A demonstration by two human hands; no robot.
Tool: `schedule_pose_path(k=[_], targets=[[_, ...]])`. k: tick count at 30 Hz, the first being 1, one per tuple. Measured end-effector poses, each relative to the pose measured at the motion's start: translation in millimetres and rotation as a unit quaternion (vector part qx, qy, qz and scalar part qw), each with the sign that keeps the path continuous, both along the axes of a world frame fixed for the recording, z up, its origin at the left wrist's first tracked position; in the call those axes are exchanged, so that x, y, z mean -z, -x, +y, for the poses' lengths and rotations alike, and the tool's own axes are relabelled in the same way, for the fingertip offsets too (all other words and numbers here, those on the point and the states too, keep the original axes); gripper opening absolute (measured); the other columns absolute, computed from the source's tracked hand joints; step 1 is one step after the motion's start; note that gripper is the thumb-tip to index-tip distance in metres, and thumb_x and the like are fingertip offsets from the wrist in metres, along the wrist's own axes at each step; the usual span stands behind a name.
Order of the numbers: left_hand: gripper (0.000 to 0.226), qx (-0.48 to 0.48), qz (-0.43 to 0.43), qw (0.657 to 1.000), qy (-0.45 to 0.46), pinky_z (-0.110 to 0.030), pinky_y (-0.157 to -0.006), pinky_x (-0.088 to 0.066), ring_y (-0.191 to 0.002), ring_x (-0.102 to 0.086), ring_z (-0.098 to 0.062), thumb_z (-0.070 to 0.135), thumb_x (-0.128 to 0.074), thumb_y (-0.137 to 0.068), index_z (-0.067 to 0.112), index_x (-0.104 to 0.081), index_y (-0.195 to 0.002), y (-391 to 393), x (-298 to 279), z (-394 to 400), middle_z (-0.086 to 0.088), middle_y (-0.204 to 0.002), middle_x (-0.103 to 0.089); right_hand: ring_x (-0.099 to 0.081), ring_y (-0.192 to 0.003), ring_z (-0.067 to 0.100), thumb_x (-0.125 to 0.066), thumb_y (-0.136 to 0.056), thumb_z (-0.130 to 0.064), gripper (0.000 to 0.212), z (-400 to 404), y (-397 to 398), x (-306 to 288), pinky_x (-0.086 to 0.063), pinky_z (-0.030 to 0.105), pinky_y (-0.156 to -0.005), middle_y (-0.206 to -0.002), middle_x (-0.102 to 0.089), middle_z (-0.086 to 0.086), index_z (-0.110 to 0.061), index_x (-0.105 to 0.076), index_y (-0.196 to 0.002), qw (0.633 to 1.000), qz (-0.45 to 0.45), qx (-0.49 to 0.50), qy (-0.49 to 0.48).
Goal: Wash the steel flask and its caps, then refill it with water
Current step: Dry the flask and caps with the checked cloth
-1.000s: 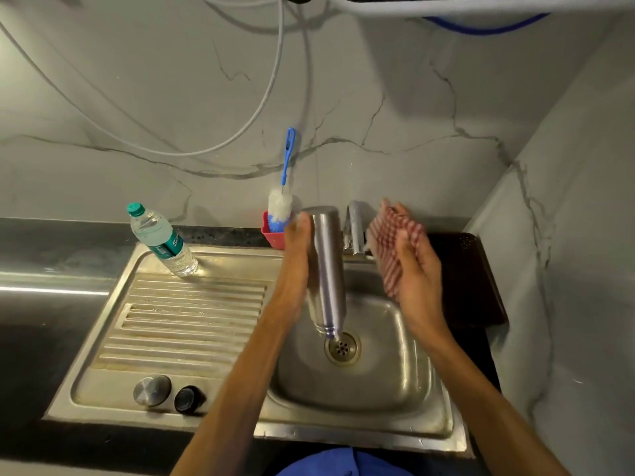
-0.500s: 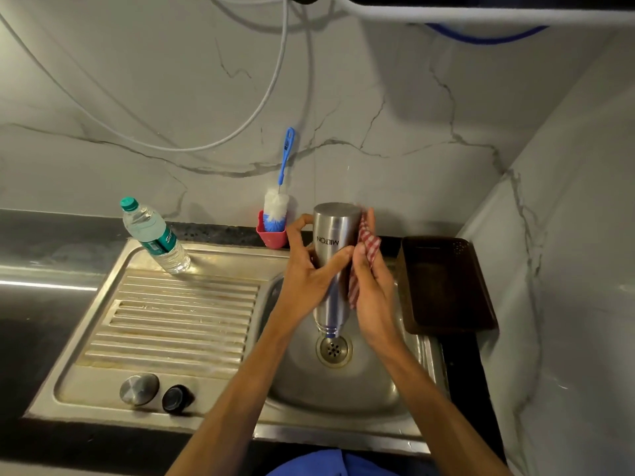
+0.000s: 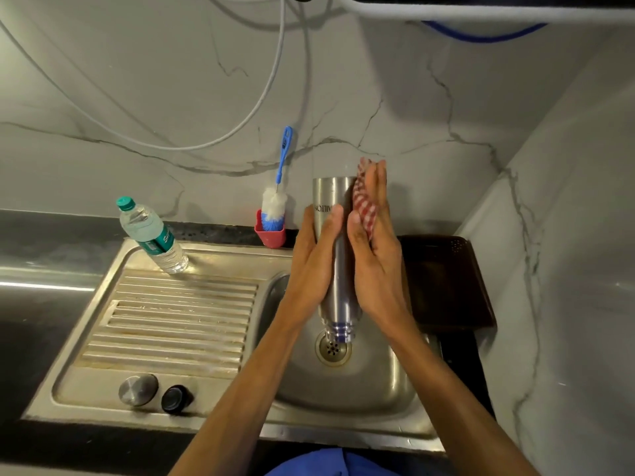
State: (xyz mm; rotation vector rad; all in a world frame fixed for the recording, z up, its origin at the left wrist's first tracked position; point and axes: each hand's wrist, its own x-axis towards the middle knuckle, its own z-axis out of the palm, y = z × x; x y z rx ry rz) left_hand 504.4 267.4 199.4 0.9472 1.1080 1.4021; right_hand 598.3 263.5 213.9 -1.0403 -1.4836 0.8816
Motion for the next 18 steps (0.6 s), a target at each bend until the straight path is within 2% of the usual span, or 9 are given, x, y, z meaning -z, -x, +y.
schedule_pose_path(k=[2, 3, 5, 7, 9, 11, 13, 16, 18], targets=[[0.061, -0.039, 0.01, 0.999, -0.004, -0.064, -0.103, -0.053, -0.116, -0.067, -0.044, 0.06, -0.057, -0.101, 0.009, -0.057, -0.135, 13, -6, 13, -0.023, -0.124, -0.069, -0.012, -0.159, 0.019, -0.039, -0.112, -0.025, 0.061, -14, 1, 12, -0.025, 0.056, -0.125, -0.173, 0.002, -0.01, -0.027, -0.009, -0.165, 0.99, -0.127, -0.035, -0.048], [0.066, -0.055, 0.017, 0.998, 0.0, -0.066, -0.101, -0.054, -0.114, -0.068, -0.045, 0.065, -0.056, -0.1, 0.011, -0.056, -0.137, 19, -8, 19, -0.023, -0.124, -0.068, -0.005, -0.16, 0.022, -0.037, -0.112, -0.027, 0.06, -23, -2, 24, -0.019, 0.056, -0.127, -0.173, 0.005, -0.007, -0.022, -0.01, -0.165, 0.978, -0.183, -0.059, -0.076], [0.065, -0.077, 0.072, 0.994, 0.004, -0.053, -0.095, -0.06, -0.109, -0.072, -0.032, 0.067, -0.055, -0.099, 0.017, -0.053, -0.14, 27, -6, 24, -0.015, -0.122, -0.069, 0.001, -0.16, 0.025, -0.038, -0.111, -0.026, 0.059, -37, -12, 43, -0.015, 0.056, -0.128, -0.174, 0.006, -0.002, -0.014, -0.014, -0.164, 0.963, -0.227, -0.108, -0.095], [0.053, -0.057, 0.128, 0.99, -0.009, -0.036, -0.085, -0.062, -0.098, -0.075, -0.016, 0.059, -0.057, -0.1, 0.018, -0.054, -0.135, 25, 2, 16, -0.006, -0.115, -0.071, -0.002, -0.16, 0.021, -0.041, -0.11, -0.023, 0.061, -38, -19, 46, -0.022, 0.056, -0.126, -0.173, 0.007, -0.01, -0.021, -0.014, -0.165, 0.974, -0.19, -0.114, -0.042], [0.039, -0.008, 0.153, 0.988, -0.01, -0.029, -0.083, -0.059, -0.095, -0.073, -0.01, 0.044, -0.06, -0.101, 0.018, -0.056, -0.13, 21, 17, 4, -0.001, -0.11, -0.072, -0.009, -0.159, 0.013, -0.04, -0.11, -0.03, 0.059, -27, -20, 37, -0.031, 0.05, -0.123, -0.171, 0.006, -0.021, -0.033, -0.015, -0.163, 0.991, -0.108, -0.076, 0.021], [0.047, 0.054, 0.149, 0.987, -0.007, -0.029, -0.086, -0.06, -0.103, -0.072, -0.009, 0.03, -0.063, -0.094, 0.022, -0.049, -0.138, 16, 29, -7, 0.0, -0.119, -0.069, -0.011, -0.159, 0.014, -0.041, -0.11, -0.033, 0.057, -11, -20, 27, -0.033, 0.053, -0.123, -0.17, 0.003, -0.023, -0.033, -0.019, -0.163, 0.996, -0.072, -0.047, 0.023], [0.07, 0.087, 0.171, 0.981, -0.018, -0.027, -0.084, -0.06, -0.104, -0.072, -0.009, 0.031, -0.072, -0.083, 0.021, -0.039, -0.144, 13, 28, -11, 0.0, -0.122, -0.065, -0.006, -0.16, 0.015, -0.042, -0.11, -0.032, 0.058, 0, -24, 22, -0.027, 0.057, -0.124, -0.172, 0.001, -0.019, -0.027, -0.021, -0.164, 0.995, -0.087, -0.044, -0.001], [0.092, 0.081, 0.281, 0.955, -0.051, -0.025, -0.082, -0.061, -0.101, -0.071, -0.007, 0.027, -0.085, -0.071, 0.013, -0.035, -0.146, 19, 22, 2, 0.009, -0.118, -0.064, 0.004, -0.16, 0.023, -0.042, -0.11, -0.027, 0.057, 4, -36, 20, -0.013, 0.055, -0.129, -0.174, -0.001, -0.005, -0.018, -0.025, -0.163, 0.974, -0.203, -0.048, -0.082], [0.09, 0.083, 0.347, 0.93, -0.084, -0.021, -0.088, -0.058, -0.106, -0.068, -0.003, 0.016, -0.085, -0.073, 0.01, -0.038, -0.149, 20, 20, 8, 0.017, -0.121, -0.062, 0.008, -0.159, 0.032, -0.038, -0.108, -0.037, 0.057, 7, -42, 16, -0.011, 0.05, -0.129, -0.174, -0.006, 0.0, -0.021, -0.028, -0.163, 0.927, -0.34, -0.037, -0.156]])
